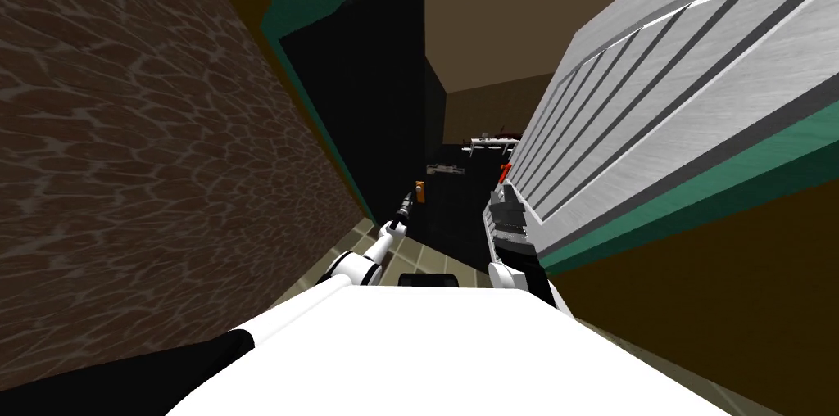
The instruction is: Push the door open
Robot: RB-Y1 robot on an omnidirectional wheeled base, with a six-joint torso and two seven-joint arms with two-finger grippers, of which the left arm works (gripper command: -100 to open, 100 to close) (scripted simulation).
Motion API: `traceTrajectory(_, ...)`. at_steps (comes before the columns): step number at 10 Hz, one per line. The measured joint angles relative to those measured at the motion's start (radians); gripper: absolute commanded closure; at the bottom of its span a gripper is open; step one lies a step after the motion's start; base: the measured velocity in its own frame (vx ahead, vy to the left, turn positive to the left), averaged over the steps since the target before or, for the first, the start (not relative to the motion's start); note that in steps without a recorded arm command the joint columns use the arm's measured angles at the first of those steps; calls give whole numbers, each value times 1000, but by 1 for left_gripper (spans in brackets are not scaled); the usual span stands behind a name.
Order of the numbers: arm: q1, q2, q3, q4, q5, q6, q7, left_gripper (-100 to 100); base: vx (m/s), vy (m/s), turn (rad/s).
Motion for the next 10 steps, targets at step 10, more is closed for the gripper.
traceTrajectory(10, -8, 0, 10, 25, 4, -26, -5, -100, 120, -37, -16)
